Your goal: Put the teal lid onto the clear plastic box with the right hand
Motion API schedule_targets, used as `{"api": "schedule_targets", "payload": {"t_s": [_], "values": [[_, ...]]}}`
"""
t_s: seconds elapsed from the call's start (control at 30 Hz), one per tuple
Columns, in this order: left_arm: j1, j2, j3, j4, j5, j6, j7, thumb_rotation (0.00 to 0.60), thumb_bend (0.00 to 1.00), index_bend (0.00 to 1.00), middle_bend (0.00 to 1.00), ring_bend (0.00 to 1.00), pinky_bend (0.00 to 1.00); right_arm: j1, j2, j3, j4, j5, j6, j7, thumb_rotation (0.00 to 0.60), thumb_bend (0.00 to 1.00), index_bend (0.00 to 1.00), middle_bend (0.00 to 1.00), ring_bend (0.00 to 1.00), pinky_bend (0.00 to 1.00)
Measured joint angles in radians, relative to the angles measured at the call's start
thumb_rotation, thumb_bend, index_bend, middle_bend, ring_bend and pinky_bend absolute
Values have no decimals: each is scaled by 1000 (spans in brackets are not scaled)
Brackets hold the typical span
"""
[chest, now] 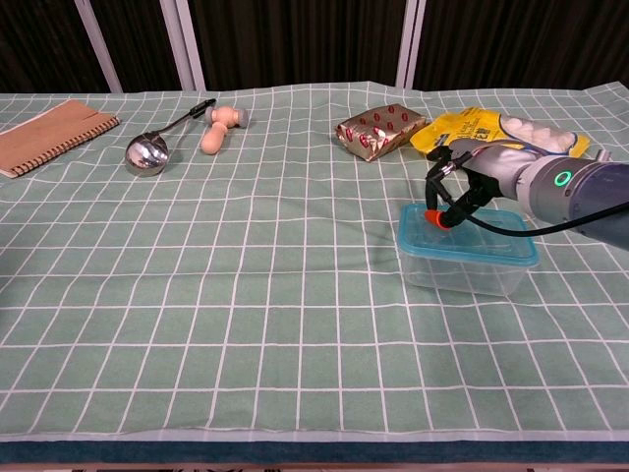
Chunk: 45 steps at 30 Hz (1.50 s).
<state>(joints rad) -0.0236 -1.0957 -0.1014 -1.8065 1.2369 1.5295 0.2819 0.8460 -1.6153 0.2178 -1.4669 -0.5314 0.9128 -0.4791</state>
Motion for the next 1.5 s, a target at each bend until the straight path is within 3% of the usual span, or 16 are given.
{"api": "schedule_targets", "payload": {"t_s": [0.23, 0.27, 0.4, 0.47, 0.6, 0.8, 1.0, 1.13, 1.33, 1.5], "values": [[0, 0, -1, 1, -1, 1, 0, 600, 321, 77, 0, 0, 0, 6, -7, 0, 5, 12, -2, 2, 600, 567, 686, 4, 0, 0], [0, 0, -1, 2, 0, 1, 0, 600, 321, 77, 0, 0, 0, 6, -7, 5, 3, 9, 2, 7, 600, 567, 648, 3, 0, 0], [0, 0, 0, 2, 3, 1, -2, 600, 321, 77, 0, 0, 0, -2, 0, 29, -14, -35, 34, 41, 600, 565, 309, 0, 0, 0], [1, 0, 1, 2, 7, 3, -3, 600, 321, 77, 0, 0, 0, -12, 12, 45, -35, -70, 60, 70, 600, 519, 204, 0, 0, 0], [2, 0, 3, 1, 11, 4, -5, 600, 321, 77, 0, 0, 0, -41, 50, 77, -103, -131, 112, 129, 600, 352, 103, 0, 0, 0], [1, -3, 4, 2, 19, 9, -3, 600, 321, 77, 0, 0, 0, -113, 170, 79, -264, -283, 194, 184, 600, 338, 40, 0, 0, 0], [1, -7, -2, 9, 33, 23, -6, 600, 321, 77, 0, 0, 0, -223, 313, 3, -391, -494, 256, 243, 600, 337, 16, 0, 0, 0], [2, -8, -4, 21, 63, 42, -19, 600, 321, 76, 0, 0, 0, -321, 390, -101, -405, -669, 336, 253, 600, 334, 0, 0, 0, 0], [5, -9, 8, 34, 122, 58, -43, 600, 321, 76, 0, 0, 0, -512, 448, -257, -355, -857, 532, 263, 600, 334, 0, 0, 0, 0], [10, -11, 31, 34, 171, 67, -38, 600, 321, 76, 0, 0, 0, -653, 442, -321, -236, -948, 693, 291, 600, 334, 0, 0, 0, 0]]}}
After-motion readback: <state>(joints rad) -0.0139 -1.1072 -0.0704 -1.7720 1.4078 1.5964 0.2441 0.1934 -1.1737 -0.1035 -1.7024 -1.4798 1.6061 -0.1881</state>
